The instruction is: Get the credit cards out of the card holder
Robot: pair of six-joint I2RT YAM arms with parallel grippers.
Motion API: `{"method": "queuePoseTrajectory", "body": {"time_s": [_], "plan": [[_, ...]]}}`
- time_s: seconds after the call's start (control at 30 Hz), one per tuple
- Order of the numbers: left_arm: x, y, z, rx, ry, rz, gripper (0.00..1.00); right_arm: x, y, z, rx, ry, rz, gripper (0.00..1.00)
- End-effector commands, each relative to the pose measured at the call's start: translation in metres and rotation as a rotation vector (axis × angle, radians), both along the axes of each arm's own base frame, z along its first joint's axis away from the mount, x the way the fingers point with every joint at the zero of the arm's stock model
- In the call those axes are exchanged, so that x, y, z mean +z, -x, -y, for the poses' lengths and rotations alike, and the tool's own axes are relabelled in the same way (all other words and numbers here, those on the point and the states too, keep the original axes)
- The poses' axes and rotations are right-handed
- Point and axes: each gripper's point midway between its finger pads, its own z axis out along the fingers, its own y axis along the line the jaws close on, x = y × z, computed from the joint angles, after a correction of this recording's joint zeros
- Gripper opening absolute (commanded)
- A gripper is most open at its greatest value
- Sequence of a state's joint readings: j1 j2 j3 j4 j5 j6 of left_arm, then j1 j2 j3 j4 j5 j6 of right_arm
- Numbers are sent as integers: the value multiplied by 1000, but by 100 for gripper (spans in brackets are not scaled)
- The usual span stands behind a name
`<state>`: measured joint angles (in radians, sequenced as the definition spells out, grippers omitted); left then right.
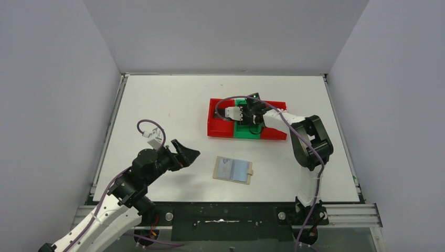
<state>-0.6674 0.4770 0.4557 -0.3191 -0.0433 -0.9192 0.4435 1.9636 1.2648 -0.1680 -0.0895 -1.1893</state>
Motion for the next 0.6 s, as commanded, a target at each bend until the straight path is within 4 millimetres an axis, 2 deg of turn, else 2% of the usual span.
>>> {"method": "queuePoseTrajectory", "body": {"time_s": [0.0, 0.3, 0.47, 0.57], "plan": [[31, -4, 4, -10, 48, 69, 89, 30, -13, -8, -5, -66, 41, 45], [29, -4, 10, -35, 58, 58, 89, 81, -12, -21, -37, -230, 100, 52], [28, -4, 16, -56, 69, 50, 88, 98, -8, -15, -79, -258, 150, 56], [26, -3, 20, -74, 71, 39, 89, 127, -3, -15, -182, -420, 166, 57]]}}
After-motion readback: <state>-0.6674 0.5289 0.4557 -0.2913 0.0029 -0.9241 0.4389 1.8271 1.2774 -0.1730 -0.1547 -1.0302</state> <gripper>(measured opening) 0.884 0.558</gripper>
